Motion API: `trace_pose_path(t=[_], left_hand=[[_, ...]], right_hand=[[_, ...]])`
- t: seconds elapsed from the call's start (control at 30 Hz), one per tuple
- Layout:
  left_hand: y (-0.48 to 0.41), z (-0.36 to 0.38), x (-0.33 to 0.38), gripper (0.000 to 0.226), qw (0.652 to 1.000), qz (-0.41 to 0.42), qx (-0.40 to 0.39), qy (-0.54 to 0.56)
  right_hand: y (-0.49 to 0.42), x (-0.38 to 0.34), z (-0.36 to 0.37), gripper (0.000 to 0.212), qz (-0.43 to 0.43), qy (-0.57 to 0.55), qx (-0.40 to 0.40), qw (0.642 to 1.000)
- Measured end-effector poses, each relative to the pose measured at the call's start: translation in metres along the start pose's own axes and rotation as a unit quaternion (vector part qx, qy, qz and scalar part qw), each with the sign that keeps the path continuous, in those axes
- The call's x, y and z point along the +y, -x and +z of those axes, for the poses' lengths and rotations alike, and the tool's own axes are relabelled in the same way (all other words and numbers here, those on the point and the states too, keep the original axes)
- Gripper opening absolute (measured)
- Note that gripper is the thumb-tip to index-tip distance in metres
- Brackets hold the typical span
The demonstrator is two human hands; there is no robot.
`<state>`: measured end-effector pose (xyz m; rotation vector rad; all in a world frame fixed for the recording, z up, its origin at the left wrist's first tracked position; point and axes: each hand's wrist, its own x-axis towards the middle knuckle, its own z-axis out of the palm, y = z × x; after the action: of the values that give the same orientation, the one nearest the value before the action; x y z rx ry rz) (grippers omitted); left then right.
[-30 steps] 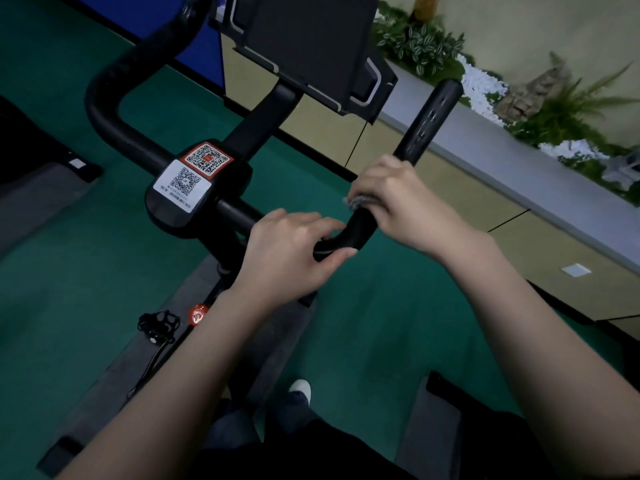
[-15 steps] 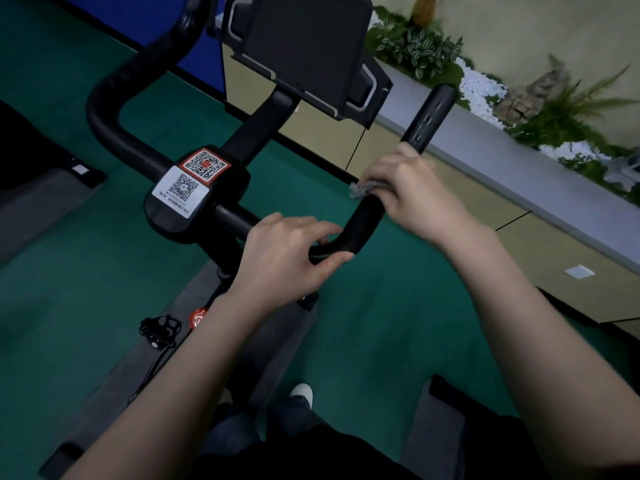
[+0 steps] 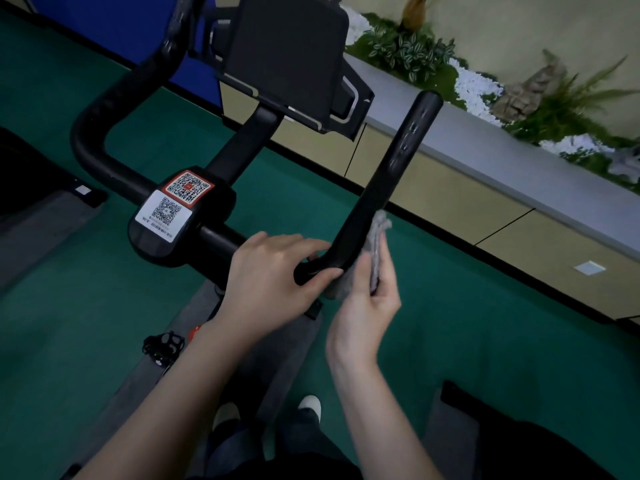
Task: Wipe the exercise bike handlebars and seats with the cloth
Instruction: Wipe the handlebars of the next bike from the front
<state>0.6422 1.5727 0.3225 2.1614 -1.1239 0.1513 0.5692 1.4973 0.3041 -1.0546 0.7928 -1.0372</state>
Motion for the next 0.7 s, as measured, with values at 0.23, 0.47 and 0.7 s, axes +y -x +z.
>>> trace_pose_path(t=[0.23, 0.47, 0.7], left_hand=[[0.001, 0.0, -0.001, 0.034, 1.0, 0.001, -0.001, -0.011], [0.0, -0.002, 0.001, 0.035, 1.0, -0.009, -0.018, -0.016], [-0.006, -0.008, 0.007, 0.048, 0.998, -0.009, -0.056, -0.009]], right_hand=[[-0.017, -0.005, 0.003, 0.03, 0.22, -0.155, 0.038, 0.962], [-0.015, -0.006, -0.008, 0.029, 0.259, -0.152, -0.035, 0.953], [-0.049, -0.021, -0.005, 0.029, 0.299, -0.154, -0.064, 0.94]])
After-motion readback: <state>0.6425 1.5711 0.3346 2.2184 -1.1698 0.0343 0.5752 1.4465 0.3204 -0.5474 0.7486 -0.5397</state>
